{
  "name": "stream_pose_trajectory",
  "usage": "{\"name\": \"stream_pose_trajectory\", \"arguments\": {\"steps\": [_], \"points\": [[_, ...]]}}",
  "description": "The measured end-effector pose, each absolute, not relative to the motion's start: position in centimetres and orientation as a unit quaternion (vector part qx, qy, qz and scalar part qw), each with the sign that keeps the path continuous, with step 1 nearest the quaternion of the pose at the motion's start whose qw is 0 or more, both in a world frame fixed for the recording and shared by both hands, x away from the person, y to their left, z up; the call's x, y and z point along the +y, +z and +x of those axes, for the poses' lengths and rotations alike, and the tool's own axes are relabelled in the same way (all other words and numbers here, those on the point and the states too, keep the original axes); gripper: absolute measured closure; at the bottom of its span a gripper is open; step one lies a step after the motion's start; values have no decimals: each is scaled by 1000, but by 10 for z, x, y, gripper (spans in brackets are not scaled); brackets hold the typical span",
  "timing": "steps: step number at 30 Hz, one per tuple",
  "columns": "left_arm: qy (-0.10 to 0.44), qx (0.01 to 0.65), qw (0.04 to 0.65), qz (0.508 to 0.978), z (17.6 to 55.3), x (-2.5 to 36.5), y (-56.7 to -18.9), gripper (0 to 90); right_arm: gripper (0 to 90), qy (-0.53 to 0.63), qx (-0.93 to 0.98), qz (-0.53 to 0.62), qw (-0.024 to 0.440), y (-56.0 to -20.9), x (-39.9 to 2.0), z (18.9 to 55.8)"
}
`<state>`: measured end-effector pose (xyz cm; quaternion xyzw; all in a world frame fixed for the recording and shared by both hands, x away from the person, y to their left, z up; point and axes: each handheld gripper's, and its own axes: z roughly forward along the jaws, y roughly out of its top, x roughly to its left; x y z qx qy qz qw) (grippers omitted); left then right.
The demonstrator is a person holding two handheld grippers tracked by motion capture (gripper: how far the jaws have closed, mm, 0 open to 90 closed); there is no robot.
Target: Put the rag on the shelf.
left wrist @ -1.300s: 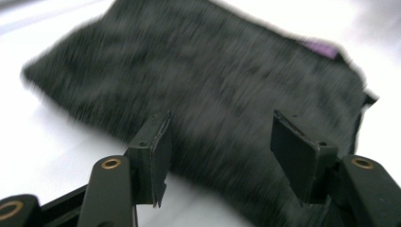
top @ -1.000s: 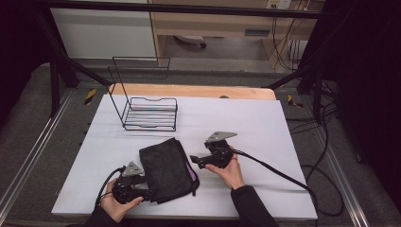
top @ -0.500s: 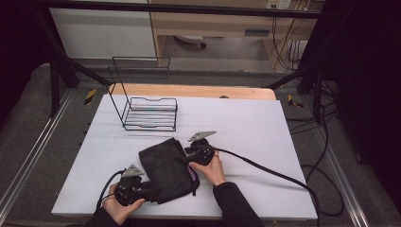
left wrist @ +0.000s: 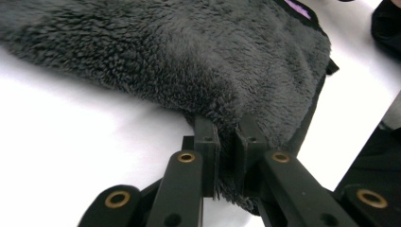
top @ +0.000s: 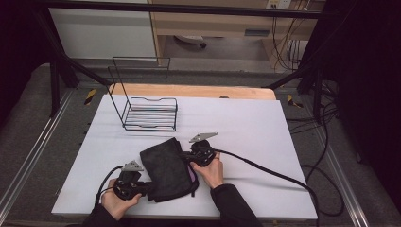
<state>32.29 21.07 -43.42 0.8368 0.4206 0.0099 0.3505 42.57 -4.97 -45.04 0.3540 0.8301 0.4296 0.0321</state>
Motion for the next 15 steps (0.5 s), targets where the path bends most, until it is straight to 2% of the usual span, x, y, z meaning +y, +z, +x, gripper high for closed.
{"name": "stream_pose_trajectory", "arguments": {"steps": [3, 5, 6, 7, 8, 10, 11, 15], "points": [[4, 419, 349, 838, 324, 213, -435, 821, 813, 428, 831, 354, 32, -450, -49, 425], [5, 420, 348, 838, 324, 213, -437, 820, 652, 439, 826, 351, 47, -446, -51, 428], [5, 420, 348, 838, 324, 213, -437, 820, 652, 439, 826, 351, 47, -446, -51, 428], [7, 419, 348, 839, 324, 213, -438, 819, 552, 457, 814, 355, 62, -442, -52, 434], [7, 419, 349, 838, 324, 213, -438, 817, 516, 466, 806, 359, 67, -440, -52, 438], [7, 419, 351, 838, 324, 213, -439, 816, 511, 470, 803, 360, 70, -439, -52, 443], [9, 416, 352, 838, 323, 213, -440, 812, 442, 467, 801, 367, 74, -440, -47, 452], [16, 413, 355, 838, 321, 213, -440, 806, 436, 451, 812, 363, 69, -449, -32, 467]]}}
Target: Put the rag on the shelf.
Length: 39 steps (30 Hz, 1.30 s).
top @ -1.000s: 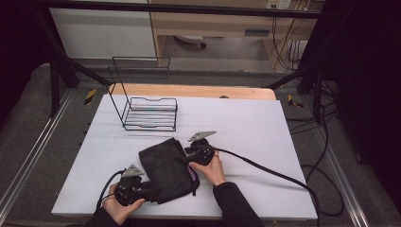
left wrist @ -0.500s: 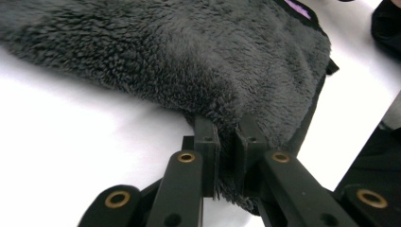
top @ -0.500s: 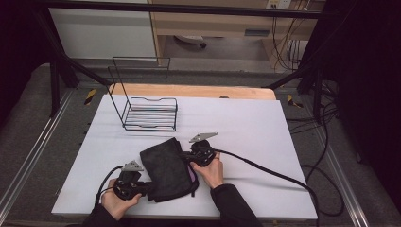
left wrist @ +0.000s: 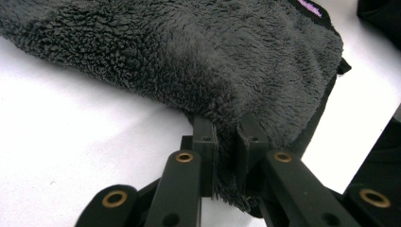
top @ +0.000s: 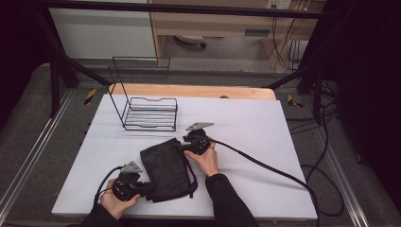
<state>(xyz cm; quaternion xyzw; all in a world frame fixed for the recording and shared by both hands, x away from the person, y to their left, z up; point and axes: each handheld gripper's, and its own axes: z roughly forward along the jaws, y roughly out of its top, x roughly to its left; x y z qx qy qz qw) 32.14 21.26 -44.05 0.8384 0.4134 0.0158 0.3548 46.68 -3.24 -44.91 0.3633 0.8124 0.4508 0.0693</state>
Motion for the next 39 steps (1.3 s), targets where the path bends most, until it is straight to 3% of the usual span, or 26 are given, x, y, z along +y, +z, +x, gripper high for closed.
{"name": "stream_pose_trajectory", "arguments": {"steps": [2, 4, 8, 10, 20, 22, 26, 34, 39], "points": [[17, 411, 353, 840, 321, 213, -440, 806, 440, 448, 817, 358, 69, -452, -29, 469], [20, 410, 353, 841, 321, 212, -440, 806, 500, 435, 827, 351, 55, -459, -21, 474], [20, 407, 349, 844, 322, 212, -439, 808, 733, 443, 822, 357, 18, -460, -21, 475], [18, 407, 348, 845, 322, 212, -439, 808, 774, 441, 824, 355, 23, -458, -21, 473], [52, 405, 364, 837, 322, 211, -439, 750, 792, 450, 800, 390, 72, -447, -40, 457], [57, 406, 370, 834, 322, 210, -439, 655, 792, 444, 796, 400, 102, -445, -48, 449], [64, 401, 375, 834, 322, 207, -439, 576, 792, 441, 785, 416, 125, -442, -59, 440], [71, 404, 382, 828, 324, 210, -437, 564, 789, 437, 774, 435, 142, -441, -74, 432], [77, 408, 384, 825, 327, 214, -436, 557, 738, 424, 781, 433, 151, -447, -76, 436]]}}
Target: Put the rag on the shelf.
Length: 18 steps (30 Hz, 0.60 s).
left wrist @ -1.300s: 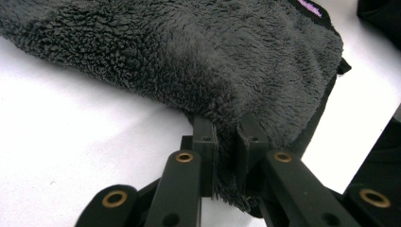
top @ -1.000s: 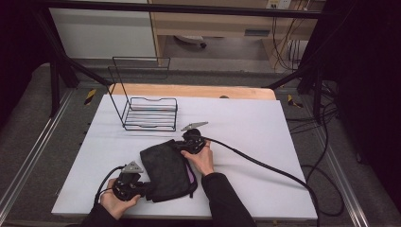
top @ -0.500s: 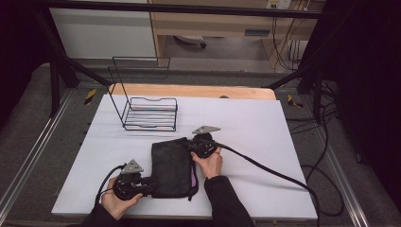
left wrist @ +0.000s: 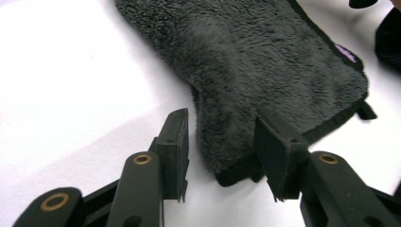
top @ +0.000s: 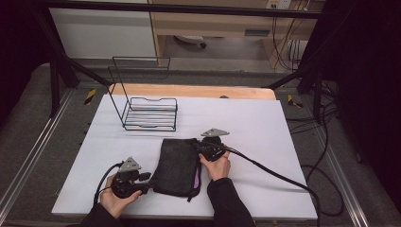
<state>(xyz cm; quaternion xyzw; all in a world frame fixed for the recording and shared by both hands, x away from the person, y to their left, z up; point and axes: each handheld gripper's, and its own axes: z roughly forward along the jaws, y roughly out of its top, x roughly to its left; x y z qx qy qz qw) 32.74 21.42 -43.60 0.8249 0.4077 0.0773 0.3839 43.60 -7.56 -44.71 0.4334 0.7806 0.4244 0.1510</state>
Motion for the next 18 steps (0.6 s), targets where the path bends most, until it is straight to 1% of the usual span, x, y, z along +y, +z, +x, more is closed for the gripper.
{"name": "stream_pose_trajectory", "arguments": {"steps": [1, 2, 3, 4, 5, 6, 7, 8, 9, 10, 11, 15, 17, 18], "points": [[75, 409, 380, 826, 329, 214, -437, 556, 698, 424, 783, 429, 155, -449, -76, 437], [72, 408, 377, 828, 330, 214, -439, 557, 595, 423, 785, 419, 173, -448, -77, 437], [63, 407, 373, 831, 332, 212, -442, 558, 552, 423, 786, 418, 168, -446, -79, 436], [63, 407, 373, 831, 332, 212, -442, 566, 552, 423, 786, 418, 168, -446, -79, 436], [58, 406, 371, 833, 333, 211, -443, 566, 503, 425, 788, 413, 166, -442, -80, 435], [50, 404, 372, 834, 334, 211, -443, 616, 402, 422, 794, 405, 164, -434, -83, 429], [43, 406, 373, 833, 334, 210, -444, 636, 362, 423, 797, 401, 158, -430, -85, 425], [35, 406, 371, 834, 334, 210, -444, 636, 362, 423, 797, 401, 158, -430, -85, 425], [27, 409, 373, 832, 334, 210, -444, 665, 327, 423, 799, 400, 152, -427, -87, 419], [20, 413, 372, 831, 334, 210, -444, 711, 319, 422, 803, 397, 144, -423, -91, 405], [13, 417, 371, 830, 334, 210, -444, 735, 315, 421, 804, 397, 135, -422, -93, 398], [9, 419, 362, 833, 333, 207, -441, 819, 334, 417, 813, 394, 102, -433, -99, 371], [10, 419, 363, 832, 333, 207, -440, 830, 341, 419, 813, 392, 98, -437, -100, 366], [6, 421, 365, 831, 332, 207, -439, 840, 347, 428, 810, 391, 89, -446, -102, 358]]}}
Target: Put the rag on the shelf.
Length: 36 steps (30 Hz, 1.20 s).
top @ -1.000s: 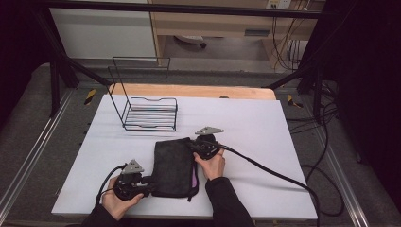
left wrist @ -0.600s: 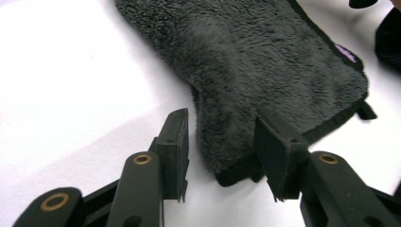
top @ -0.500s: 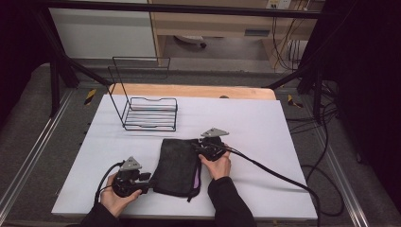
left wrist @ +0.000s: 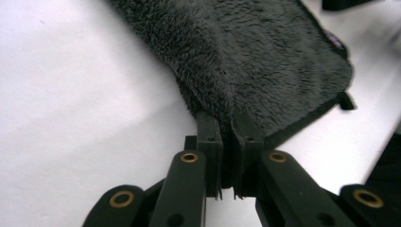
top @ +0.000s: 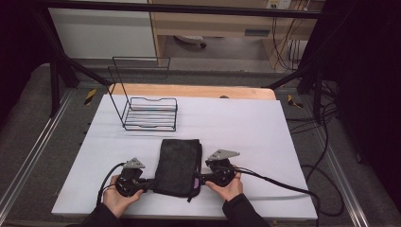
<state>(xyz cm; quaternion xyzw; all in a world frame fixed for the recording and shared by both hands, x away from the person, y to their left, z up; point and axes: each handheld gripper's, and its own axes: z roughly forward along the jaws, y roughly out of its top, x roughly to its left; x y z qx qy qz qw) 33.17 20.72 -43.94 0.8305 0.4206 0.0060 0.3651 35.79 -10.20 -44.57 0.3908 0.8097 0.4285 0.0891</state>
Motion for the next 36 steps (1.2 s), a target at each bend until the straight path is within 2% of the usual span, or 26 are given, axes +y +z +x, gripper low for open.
{"name": "stream_pose_trajectory", "arguments": {"steps": [3, 5, 12, 13, 14, 15, 20, 23, 25, 27, 31, 32, 36], "points": [[-23, 423, 382, 822, 325, 209, -435, 844, 338, 423, 815, 390, 74, -454, -105, 354], [-25, 423, 383, 821, 322, 208, -435, 844, 334, 432, 811, 386, 84, -451, -107, 352], [17, 415, 362, 835, 319, 208, -437, 775, 242, 454, 797, 388, 91, -442, -115, 352], [30, 412, 361, 836, 319, 209, -436, 664, 207, 454, 797, 386, 97, -441, -117, 354], [41, 413, 364, 834, 319, 210, -435, 664, 207, 454, 797, 386, 97, -441, -117, 354], [51, 412, 367, 832, 320, 212, -434, 559, 178, 456, 796, 383, 104, -439, -118, 355], [89, 403, 389, 823, 333, 221, -424, 372, 95, 460, 794, 381, 114, -433, -122, 360], [93, 396, 388, 827, 338, 220, -422, 286, 85, 465, 789, 384, 116, -432, -125, 361], [93, 389, 389, 830, 342, 219, -420, 262, 81, 466, 789, 384, 115, -432, -127, 362], [86, 386, 390, 832, 345, 217, -419, 192, 67, 464, 787, 389, 117, -431, -130, 363], [87, 378, 395, 833, 353, 213, -416, 154, 60, 465, 786, 390, 119, -430, -133, 364], [86, 380, 394, 833, 356, 212, -414, 119, 54, 467, 783, 393, 120, -430, -135, 365], [86, 372, 395, 835, 367, 207, -408, 104, 48, 467, 781, 397, 120, -429, -138, 366]]}}
